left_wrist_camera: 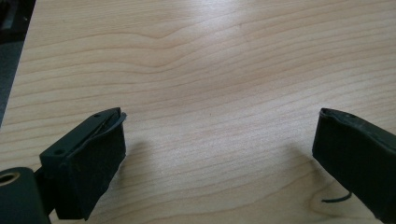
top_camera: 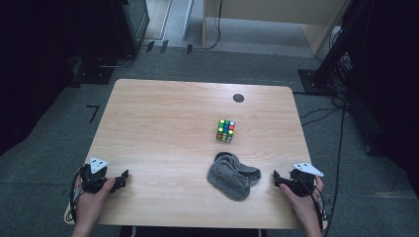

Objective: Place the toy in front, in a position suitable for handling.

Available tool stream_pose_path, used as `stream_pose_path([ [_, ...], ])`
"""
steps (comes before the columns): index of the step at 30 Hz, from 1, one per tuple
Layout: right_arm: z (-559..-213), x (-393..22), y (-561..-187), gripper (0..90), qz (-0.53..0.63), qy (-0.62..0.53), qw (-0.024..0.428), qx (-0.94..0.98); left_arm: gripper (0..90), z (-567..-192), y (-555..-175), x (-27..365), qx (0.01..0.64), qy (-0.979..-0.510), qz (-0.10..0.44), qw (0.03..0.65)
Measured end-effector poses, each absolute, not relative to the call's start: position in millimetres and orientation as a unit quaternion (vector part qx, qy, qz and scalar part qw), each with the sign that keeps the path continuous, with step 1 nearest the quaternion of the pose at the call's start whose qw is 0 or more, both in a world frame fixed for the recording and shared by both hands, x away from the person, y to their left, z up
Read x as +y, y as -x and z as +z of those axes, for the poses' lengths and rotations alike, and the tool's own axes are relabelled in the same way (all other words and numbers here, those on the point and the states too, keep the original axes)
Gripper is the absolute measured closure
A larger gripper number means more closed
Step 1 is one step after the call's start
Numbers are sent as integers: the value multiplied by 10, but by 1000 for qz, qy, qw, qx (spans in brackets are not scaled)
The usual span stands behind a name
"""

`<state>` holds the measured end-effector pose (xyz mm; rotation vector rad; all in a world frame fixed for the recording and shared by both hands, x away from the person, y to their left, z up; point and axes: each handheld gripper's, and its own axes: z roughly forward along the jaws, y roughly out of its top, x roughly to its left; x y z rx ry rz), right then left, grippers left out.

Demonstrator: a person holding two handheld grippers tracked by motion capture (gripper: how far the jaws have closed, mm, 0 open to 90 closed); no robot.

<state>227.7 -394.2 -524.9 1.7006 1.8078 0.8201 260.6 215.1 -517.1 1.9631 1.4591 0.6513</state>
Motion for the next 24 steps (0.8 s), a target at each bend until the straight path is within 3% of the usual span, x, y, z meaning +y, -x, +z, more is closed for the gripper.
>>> stream_pose_path([
  [8, -5103, -3906, -2238, 200, 372, -625, 238, 644, 40, -5122, -2591, 2075, 543, -738, 267, 298],
  [20, -4829, -3274, -2184, 201, 401, -545, 239, 696, 39, -5021, -2669, 1735, 524, -745, 248, 329],
  [24, -4843, -3095, -2273, 204, 409, -535, 210, 709, 39, -5008, -2735, 1638, 512, -754, 233, 338],
])
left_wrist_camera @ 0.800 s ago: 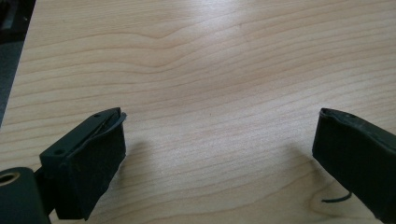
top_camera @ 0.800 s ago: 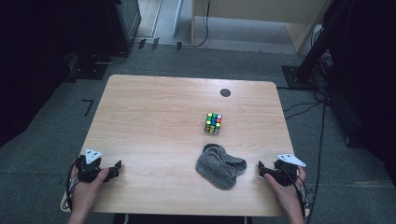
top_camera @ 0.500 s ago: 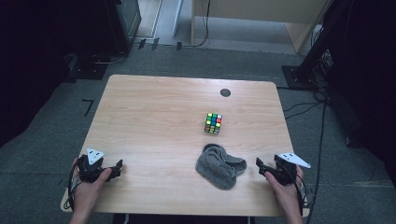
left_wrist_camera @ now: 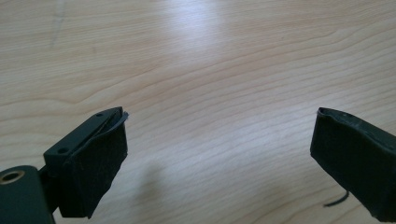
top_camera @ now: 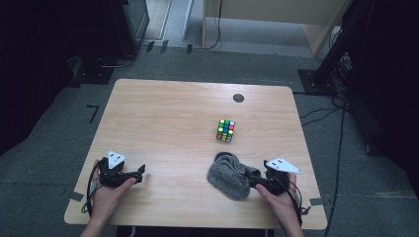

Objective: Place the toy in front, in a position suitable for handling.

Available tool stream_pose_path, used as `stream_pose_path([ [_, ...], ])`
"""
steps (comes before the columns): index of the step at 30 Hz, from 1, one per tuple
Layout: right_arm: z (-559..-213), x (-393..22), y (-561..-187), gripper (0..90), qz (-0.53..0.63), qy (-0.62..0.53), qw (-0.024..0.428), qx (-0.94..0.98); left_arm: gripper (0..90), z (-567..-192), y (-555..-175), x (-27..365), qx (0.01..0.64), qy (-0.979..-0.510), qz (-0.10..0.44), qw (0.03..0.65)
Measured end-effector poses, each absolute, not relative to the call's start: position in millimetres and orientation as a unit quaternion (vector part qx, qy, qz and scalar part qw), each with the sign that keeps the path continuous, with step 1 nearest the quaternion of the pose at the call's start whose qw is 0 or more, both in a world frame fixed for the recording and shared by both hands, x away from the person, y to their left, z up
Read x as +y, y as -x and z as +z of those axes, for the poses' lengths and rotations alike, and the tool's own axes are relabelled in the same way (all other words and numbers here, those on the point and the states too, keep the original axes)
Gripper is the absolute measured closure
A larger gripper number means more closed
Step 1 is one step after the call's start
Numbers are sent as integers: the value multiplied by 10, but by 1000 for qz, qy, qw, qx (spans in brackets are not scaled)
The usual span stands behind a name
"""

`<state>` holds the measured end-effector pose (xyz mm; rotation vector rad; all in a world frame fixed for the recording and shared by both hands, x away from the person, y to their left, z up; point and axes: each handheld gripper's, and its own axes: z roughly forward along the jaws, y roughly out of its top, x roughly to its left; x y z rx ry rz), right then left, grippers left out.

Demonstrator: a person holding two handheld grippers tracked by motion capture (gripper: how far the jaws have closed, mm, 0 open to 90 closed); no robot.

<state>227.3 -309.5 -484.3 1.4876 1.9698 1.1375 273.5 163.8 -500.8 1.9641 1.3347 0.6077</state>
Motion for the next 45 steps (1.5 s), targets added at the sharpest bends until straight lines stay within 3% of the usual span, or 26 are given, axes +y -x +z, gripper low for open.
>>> stream_pose_path([
  [8, -4836, -2816, -2458, 205, 423, -523, 182, 717, 39, -5002, -2851, 1459, 511, -757, 213, 348],
  [21, -5022, -2591, -2359, 196, 400, -495, 169, 752, 39, -5096, -2777, 1338, 499, -761, 207, 358],
  [24, -5042, -2568, -2381, 261, 390, -504, 168, 752, 40, -5102, -2821, 1290, 491, -769, 207, 353],
  [32, -5099, -2450, -2392, 623, 410, -482, 149, 760, 40, -5068, -2740, 1206, 463, -784, 204, 360],
  [35, -5119, -2396, -2460, 721, 437, -469, 130, 757, 40, -5057, -2726, 1174, 456, -787, 205, 362],
  [38, -5112, -2285, -2529, 771, 443, -460, 126, 759, 40, -5049, -2707, 1166, 451, -788, 204, 367],
  [45, -5041, -1770, -2709, 792, 444, -424, 142, 777, 40, -5048, -2645, 1126, 422, -799, 210, 374],
])
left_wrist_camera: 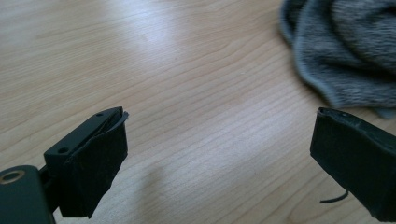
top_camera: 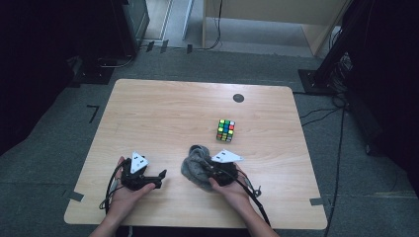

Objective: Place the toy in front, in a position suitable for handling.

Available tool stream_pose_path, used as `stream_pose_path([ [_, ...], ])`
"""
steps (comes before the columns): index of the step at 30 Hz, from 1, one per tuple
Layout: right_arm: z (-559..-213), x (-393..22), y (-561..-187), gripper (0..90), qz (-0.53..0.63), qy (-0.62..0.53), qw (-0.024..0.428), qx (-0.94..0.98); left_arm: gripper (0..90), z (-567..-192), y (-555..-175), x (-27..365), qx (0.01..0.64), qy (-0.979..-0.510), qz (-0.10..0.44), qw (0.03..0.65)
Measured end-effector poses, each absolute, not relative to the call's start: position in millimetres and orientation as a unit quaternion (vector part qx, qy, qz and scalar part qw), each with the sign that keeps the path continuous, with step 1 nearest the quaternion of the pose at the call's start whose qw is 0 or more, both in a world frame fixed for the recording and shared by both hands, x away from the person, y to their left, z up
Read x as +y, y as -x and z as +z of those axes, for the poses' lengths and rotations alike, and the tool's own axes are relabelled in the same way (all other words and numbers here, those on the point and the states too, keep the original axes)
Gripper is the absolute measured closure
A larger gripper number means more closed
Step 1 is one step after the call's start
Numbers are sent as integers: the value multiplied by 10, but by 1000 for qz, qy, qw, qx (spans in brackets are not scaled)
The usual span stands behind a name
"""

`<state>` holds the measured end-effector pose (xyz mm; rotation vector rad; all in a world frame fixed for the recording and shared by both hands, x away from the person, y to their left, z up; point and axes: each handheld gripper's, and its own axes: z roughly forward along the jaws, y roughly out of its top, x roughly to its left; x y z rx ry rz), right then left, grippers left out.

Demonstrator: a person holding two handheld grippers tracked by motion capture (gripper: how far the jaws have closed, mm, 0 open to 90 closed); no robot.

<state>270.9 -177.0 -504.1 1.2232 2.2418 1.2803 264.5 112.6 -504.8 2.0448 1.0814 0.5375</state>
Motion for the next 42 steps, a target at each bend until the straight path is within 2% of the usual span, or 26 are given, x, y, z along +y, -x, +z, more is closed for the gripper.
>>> stream_pose_path([
  [5, -5001, -1550, -2726, 787, 459, -406, 137, 778, 46, -5064, -2627, 1116, 414, -802, 201, 379],
  [9, -4971, -1527, -2706, 587, 476, -395, 133, 775, 50, -5063, -2606, 1108, 413, -803, 201, 380],
  [12, -4954, -1556, -2713, 536, 473, -403, 132, 772, 55, -5064, -2604, 1099, 411, -803, 201, 382],
  [16, -5028, -1501, -2706, 394, 448, -402, 134, 787, 56, -5076, -2608, 1066, 410, -805, 199, 381],
  [19, -5001, -1548, -2678, 346, 466, -406, 129, 776, 57, -5070, -2598, 1038, 404, -806, 198, 384],
  [21, -4919, -1655, -2686, 331, 480, -420, 150, 755, 58, -5070, -2598, 1019, 402, -806, 197, 386],
  [25, -4770, -1829, -2742, 282, 464, -462, 232, 720, 63, -5088, -2612, 998, 405, -810, 197, 376],
  [39, -4823, -2018, -3340, 130, 380, -601, 306, 633, 68, -5106, -2586, 1016, 407, -812, 202, 367],
  [42, -4862, -2025, -3442, 120, 377, -618, 295, 623, 68, -5113, -2582, 1016, 406, -813, 205, 363],
])
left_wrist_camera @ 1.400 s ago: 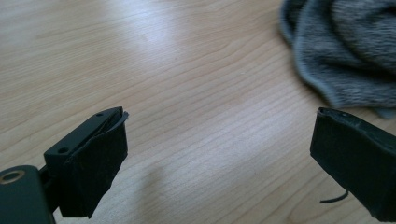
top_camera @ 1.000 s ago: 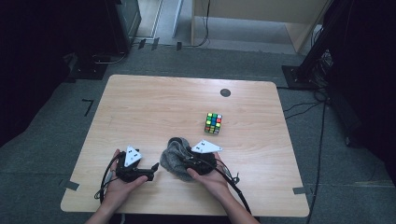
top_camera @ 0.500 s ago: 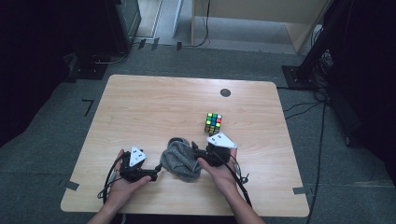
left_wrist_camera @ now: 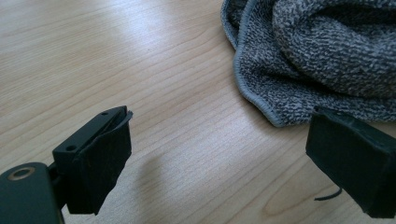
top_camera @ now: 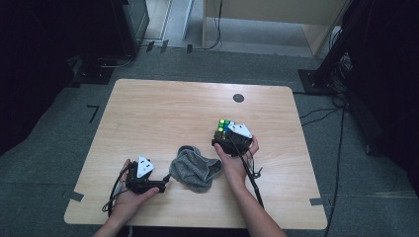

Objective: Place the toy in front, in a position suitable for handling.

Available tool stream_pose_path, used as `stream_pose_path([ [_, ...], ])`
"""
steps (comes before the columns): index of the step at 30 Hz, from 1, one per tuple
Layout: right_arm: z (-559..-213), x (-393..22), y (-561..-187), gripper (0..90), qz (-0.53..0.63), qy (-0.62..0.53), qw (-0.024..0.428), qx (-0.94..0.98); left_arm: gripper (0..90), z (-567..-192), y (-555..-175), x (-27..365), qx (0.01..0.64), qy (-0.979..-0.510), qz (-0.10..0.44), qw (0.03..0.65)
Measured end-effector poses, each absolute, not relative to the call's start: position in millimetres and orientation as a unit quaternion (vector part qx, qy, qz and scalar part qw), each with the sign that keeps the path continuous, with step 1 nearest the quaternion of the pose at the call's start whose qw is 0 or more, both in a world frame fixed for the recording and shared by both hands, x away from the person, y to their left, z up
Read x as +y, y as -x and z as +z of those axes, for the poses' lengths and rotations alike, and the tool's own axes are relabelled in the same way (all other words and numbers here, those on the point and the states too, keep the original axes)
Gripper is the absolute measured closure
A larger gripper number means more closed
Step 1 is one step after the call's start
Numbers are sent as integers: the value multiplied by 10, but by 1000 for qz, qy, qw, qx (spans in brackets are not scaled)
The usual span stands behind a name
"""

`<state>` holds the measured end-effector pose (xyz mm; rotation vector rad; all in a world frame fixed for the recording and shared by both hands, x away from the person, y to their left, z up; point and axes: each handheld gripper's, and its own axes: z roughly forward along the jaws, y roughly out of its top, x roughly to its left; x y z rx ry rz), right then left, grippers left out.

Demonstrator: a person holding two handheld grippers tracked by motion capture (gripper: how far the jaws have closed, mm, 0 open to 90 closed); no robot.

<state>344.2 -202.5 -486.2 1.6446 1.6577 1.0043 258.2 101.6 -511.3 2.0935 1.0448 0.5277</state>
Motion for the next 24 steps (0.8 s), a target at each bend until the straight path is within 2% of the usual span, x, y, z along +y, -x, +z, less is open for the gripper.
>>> stream_pose_path([
  [7, -4966, -1956, -3645, 104, 354, -636, 283, 625, 69, -5125, -2583, 1014, 408, -814, 204, 361],
  [10, -4999, -1971, -3717, 147, 338, -637, 288, 630, 71, -5129, -2590, 1027, 411, -813, 203, 360],
  [14, -4998, -2014, -3722, 284, 333, -623, 297, 642, 71, -5131, -2591, 1026, 411, -813, 203, 359],
  [16, -4980, -2035, -3705, 326, 327, -620, 304, 645, 71, -5134, -2591, 1023, 410, -814, 204, 357],
  [24, -4969, -2290, -3520, 339, 359, -575, 275, 681, 71, -5135, -2585, 1027, 411, -812, 204, 360],
])
